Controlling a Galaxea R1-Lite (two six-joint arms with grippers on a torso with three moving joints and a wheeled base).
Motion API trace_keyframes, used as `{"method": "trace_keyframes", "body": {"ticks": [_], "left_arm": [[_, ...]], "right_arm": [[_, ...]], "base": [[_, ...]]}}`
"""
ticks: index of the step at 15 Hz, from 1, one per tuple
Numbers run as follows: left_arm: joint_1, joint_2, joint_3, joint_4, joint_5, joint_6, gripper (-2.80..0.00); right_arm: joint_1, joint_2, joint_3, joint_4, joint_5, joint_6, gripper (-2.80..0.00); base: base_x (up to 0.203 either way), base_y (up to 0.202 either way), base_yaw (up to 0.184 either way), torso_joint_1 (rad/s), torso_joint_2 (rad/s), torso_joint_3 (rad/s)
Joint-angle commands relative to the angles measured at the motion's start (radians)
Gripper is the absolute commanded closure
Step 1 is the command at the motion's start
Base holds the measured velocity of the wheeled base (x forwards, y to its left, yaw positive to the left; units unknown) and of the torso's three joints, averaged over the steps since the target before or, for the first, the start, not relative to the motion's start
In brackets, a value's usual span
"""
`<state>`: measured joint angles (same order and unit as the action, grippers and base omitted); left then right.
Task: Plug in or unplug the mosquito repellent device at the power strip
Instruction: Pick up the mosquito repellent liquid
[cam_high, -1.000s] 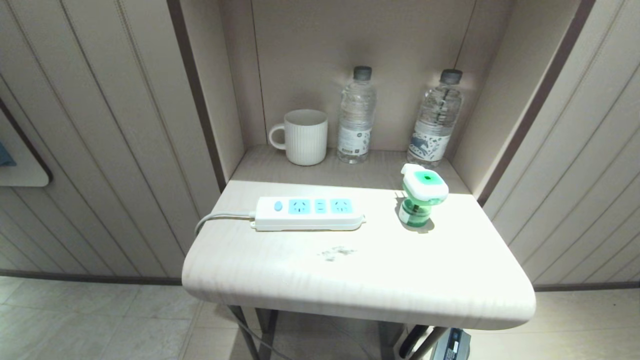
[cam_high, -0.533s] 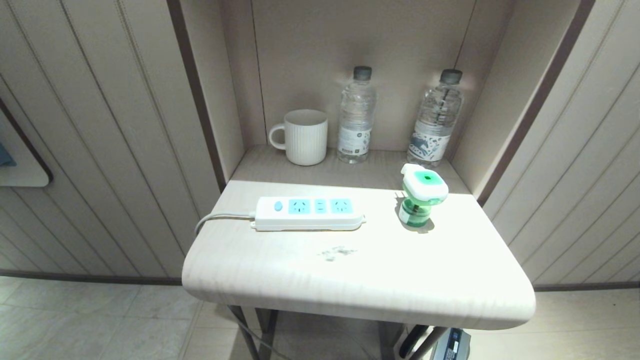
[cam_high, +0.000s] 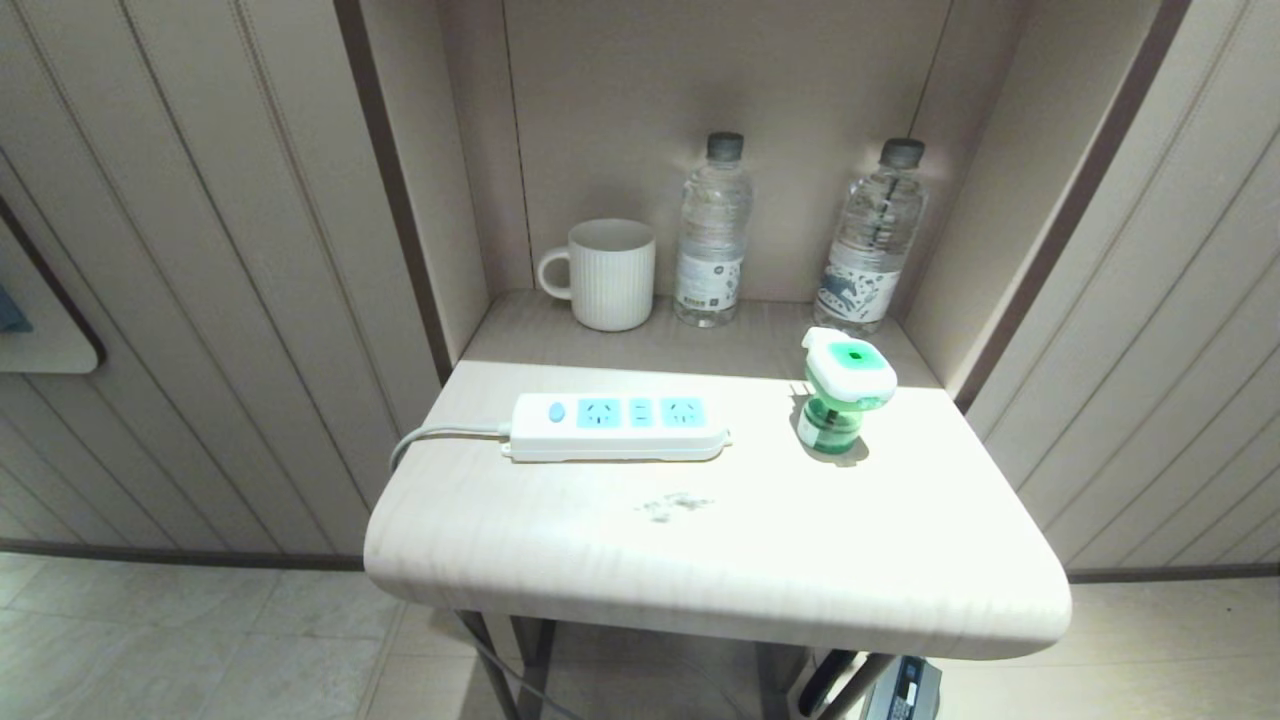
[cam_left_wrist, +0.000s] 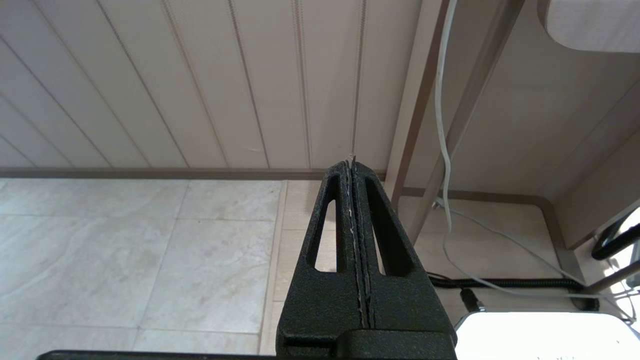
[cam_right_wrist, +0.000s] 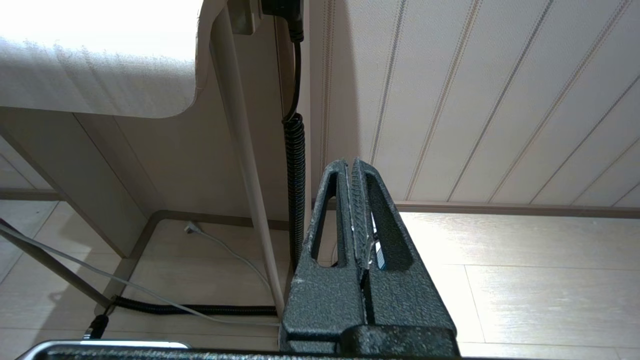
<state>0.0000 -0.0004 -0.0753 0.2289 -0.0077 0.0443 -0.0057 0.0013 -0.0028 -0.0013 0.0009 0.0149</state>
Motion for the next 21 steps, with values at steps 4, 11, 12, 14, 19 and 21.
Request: {"method": "trace_keyframes", "body": {"ticks": [4,11,12,14,19,21], "left_arm": [[0.0,0.0,0.0,0.001,0.0,0.0,0.0],[0.0,0.0,0.0,0.001,0.0,0.0,0.0],[0.0,0.0,0.0,0.001,0.0,0.0,0.0],[0.0,0.0,0.0,0.001,0.0,0.001,0.0],[0.0,0.0,0.0,0.001,0.0,0.0,0.0],[0.0,0.0,0.0,0.001,0.0,0.0,0.0]], "right_arm": [[0.001,0.002,0.0,0.001,0.001,0.004,0.0],[0.0,0.003,0.001,-0.002,0.001,0.008,0.0],[0.0,0.003,0.001,-0.002,0.001,0.008,0.0],[0.0,0.003,0.0,0.0,0.001,-0.001,0.0],[0.0,0.003,0.0,0.0,0.001,-0.001,0.0],[0.0,0.003,0.0,0.0,0.001,-0.001,0.0]], "base": [[0.0,0.0,0.0,0.0,0.0,0.0],[0.0,0.0,0.0,0.0,0.0,0.0],[0.0,0.0,0.0,0.0,0.0,0.0],[0.0,0.0,0.0,0.0,0.0,0.0],[0.0,0.0,0.0,0.0,0.0,0.0],[0.0,0.0,0.0,0.0,0.0,0.0]]}}
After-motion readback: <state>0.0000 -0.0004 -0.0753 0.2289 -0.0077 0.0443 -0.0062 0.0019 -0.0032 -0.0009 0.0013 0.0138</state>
